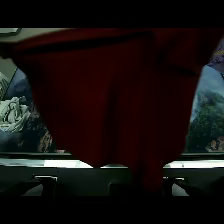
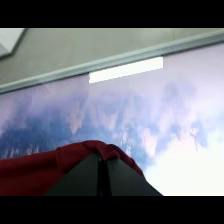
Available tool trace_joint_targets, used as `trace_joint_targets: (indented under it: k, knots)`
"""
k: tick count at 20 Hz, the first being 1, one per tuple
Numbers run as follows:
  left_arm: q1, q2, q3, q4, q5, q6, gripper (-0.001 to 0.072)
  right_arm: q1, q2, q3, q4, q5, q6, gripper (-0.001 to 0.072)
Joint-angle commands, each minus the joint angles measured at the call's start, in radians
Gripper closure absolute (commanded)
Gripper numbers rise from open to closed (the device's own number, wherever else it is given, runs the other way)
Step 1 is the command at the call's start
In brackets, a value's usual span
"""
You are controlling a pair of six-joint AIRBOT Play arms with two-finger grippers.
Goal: Fold the clothes and pants, and hang the long-sleeved shirts on hangers.
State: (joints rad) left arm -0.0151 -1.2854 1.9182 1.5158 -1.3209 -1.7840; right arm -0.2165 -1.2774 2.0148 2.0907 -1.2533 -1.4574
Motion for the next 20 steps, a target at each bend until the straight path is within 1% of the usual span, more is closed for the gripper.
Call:
trace_joint_targets:
  k: [1,3,6,8,10,11,12,13,14,15,17,19,20]
  knots:
    - [0.001,-0.275,-0.012,0.007,0.049,0.029,0.0692,0.017,-0.311,-0.002,0.018,0.0,-0.002,0.0684]
    - [-0.001,-0.428,-0.012,0.007,0.134,0.029,0.0692,0.06,-0.483,-0.002,0.008,0.04,-0.047,0.0683]
    - [-0.01,-0.592,-0.012,0.0,0.246,0.029,0.0691,0.104,-0.677,-0.002,-0.008,0.134,-0.042,0.0683]
    - [-0.02,-0.65,-0.012,-0.009,0.272,0.029,0.069,0.121,-0.761,-0.002,-0.003,0.165,-0.042,0.0683]
    - [-0.03,-0.678,-0.012,-0.03,0.264,0.029,0.0685,0.128,-0.805,-0.002,0.0,0.163,-0.039,0.0682]
    - [-0.032,-0.681,-0.012,-0.041,0.256,0.029,0.0635,0.128,-0.81,-0.002,0.0,0.15,-0.039,0.0676]
    - [-0.03,-0.678,-0.011,-0.051,0.24,0.029,0.0449,0.127,-0.807,-0.002,0.003,0.132,-0.038,0.0621]
    - [-0.027,-0.668,-0.011,-0.052,0.208,0.033,0.021,0.121,-0.796,-0.001,0.004,0.101,-0.036,0.0482]
    - [-0.02,-0.654,-0.011,-0.049,0.171,0.047,0.0151,0.118,-0.779,-0.001,0.006,0.064,-0.042,0.0299]
    - [-0.01,-0.634,-0.011,-0.049,0.127,0.058,0.0151,0.106,-0.755,-0.001,0.011,0.014,-0.073,0.0262]
    - [0.027,-0.579,-0.012,-0.048,0.014,0.086,0.0151,0.072,-0.696,-0.001,0.014,-0.121,-0.172,0.026]
    - [0.065,-0.524,-0.015,-0.042,-0.116,0.148,0.0151,0.003,-0.622,-0.019,0.041,-0.182,-0.19,0.0261]
    - [0.083,-0.489,-0.036,-0.022,-0.158,0.154,0.0151,-0.04,-0.563,-0.063,0.049,-0.18,-0.209,0.0261]
